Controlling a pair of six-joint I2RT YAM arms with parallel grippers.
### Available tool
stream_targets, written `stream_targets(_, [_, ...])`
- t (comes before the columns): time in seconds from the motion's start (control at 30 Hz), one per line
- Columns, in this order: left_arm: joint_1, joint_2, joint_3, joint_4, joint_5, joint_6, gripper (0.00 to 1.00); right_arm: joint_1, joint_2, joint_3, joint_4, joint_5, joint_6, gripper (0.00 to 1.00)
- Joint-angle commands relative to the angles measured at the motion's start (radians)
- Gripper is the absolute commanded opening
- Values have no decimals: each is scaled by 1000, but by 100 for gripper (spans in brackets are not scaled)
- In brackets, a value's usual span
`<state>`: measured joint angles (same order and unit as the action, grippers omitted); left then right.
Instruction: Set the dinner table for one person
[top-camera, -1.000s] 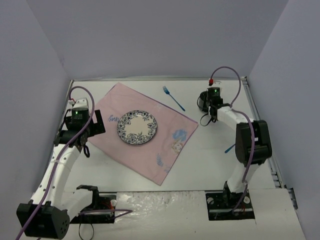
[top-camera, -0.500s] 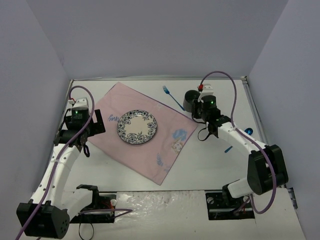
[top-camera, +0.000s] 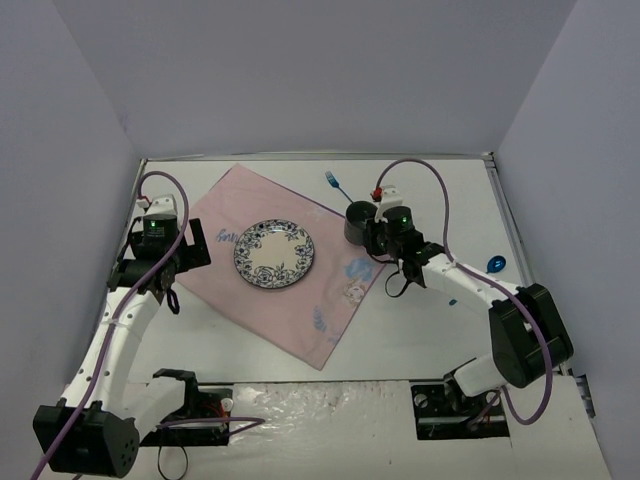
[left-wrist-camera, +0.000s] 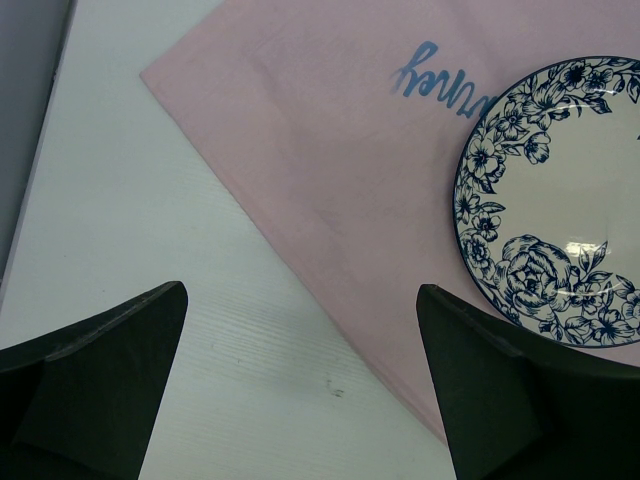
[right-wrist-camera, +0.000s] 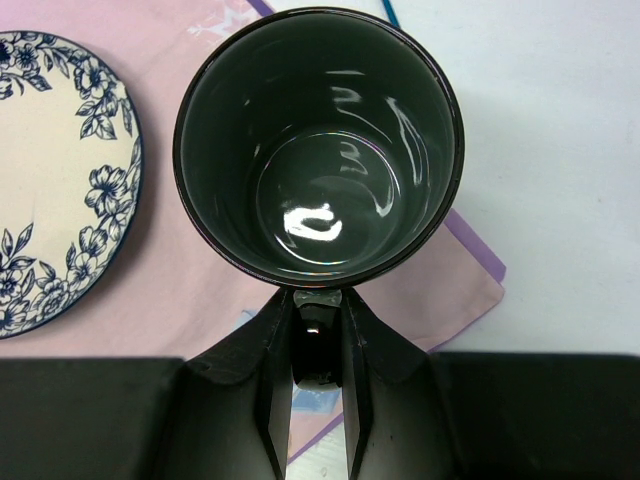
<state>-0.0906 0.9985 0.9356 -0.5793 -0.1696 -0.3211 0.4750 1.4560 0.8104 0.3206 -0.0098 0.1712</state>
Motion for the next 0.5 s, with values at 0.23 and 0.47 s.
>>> stream_targets(0.23, [0, -9, 28, 27, -10, 4, 97, 71, 6, -3, 180, 99, 37, 0])
stream_targets(0.47, [0, -8, 28, 28, -8, 2, 97, 77, 0, -42, 198, 142, 69, 0])
